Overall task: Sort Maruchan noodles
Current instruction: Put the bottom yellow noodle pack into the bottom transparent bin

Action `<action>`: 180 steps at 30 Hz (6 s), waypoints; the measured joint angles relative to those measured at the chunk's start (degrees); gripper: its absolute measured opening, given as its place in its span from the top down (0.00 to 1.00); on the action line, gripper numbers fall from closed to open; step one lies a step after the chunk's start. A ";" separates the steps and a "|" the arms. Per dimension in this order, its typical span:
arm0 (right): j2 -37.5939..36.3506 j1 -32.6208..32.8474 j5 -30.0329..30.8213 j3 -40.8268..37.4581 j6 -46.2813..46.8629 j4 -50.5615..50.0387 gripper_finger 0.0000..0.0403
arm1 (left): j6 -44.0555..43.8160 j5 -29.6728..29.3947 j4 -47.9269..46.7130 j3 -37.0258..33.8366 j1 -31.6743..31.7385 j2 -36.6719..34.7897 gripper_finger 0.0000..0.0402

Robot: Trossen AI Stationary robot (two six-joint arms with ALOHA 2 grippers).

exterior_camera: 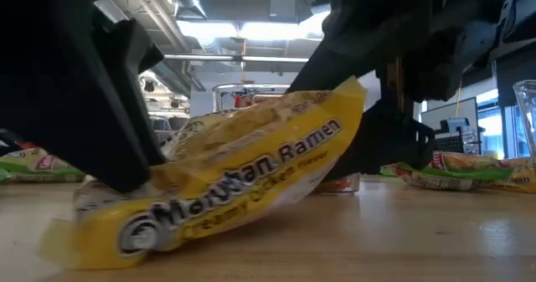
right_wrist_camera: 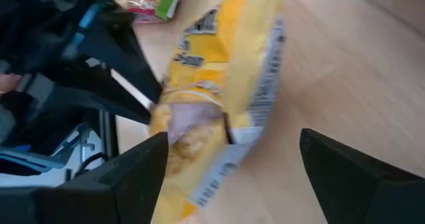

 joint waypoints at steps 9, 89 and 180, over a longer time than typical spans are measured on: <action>1.81 0.00 1.47 -0.02 -1.69 7.00 0.24 | 0.27 -0.57 1.25 -0.11 0.72 0.10 0.78; -28.55 30.49 42.53 -2.97 -34.71 -18.54 0.78 | 27.94 5.51 47.46 -5.62 10.93 -11.11 0.42; -11.39 -1.01 3.15 27.65 -31.63 -64.49 0.65 | 17.91 -3.11 25.18 -5.60 15.50 -9.99 0.56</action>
